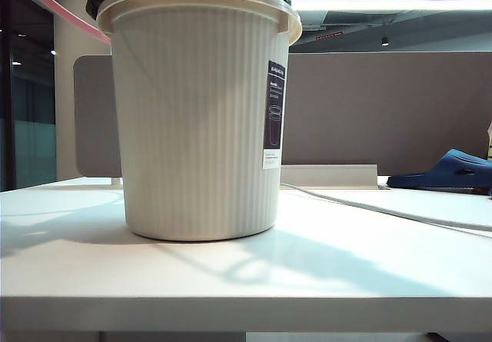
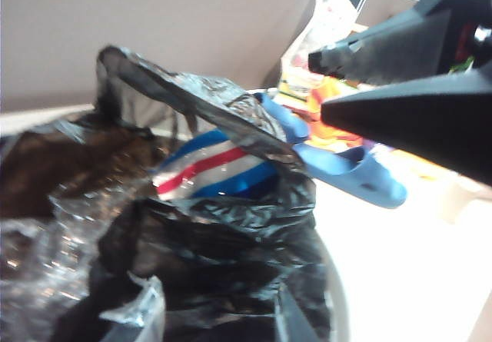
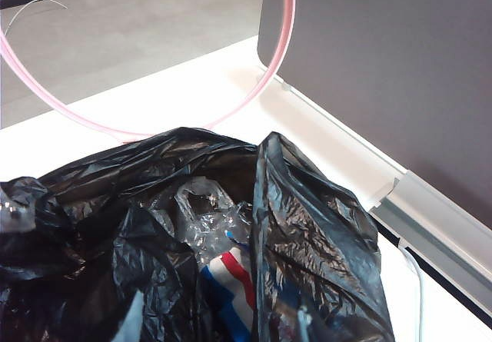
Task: Open the ring lid of the trash can, pull out the black garbage bag inside, and place it on the table.
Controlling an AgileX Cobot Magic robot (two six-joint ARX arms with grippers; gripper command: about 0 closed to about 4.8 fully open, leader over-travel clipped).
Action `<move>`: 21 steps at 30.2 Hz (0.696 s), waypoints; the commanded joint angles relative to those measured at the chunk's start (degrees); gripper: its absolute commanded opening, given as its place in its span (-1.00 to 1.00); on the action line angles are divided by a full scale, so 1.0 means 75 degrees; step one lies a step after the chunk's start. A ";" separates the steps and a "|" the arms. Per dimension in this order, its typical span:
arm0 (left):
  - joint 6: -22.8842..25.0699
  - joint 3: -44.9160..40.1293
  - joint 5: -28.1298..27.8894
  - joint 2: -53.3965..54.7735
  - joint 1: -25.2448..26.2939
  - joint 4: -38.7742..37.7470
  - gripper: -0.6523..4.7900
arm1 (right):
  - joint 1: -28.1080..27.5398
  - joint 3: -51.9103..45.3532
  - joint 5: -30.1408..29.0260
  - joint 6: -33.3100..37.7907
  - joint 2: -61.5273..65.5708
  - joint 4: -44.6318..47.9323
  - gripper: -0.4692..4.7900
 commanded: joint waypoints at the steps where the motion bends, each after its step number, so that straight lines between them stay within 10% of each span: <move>1: 0.0525 0.0038 -0.0090 0.0015 0.0003 0.0108 -0.07 | 0.0015 0.0029 0.0012 -0.0035 -0.0047 0.0076 0.14; 9: 0.2387 0.0038 -0.0303 0.0198 0.0000 0.0166 -0.07 | 0.0015 0.0029 -0.0017 -0.0050 -0.0047 -0.0044 0.14; 21: 0.2981 0.0047 -0.0702 0.1000 0.0003 0.0720 -0.07 | 0.0015 0.0026 -0.0012 -0.0198 -0.0047 -0.0338 0.14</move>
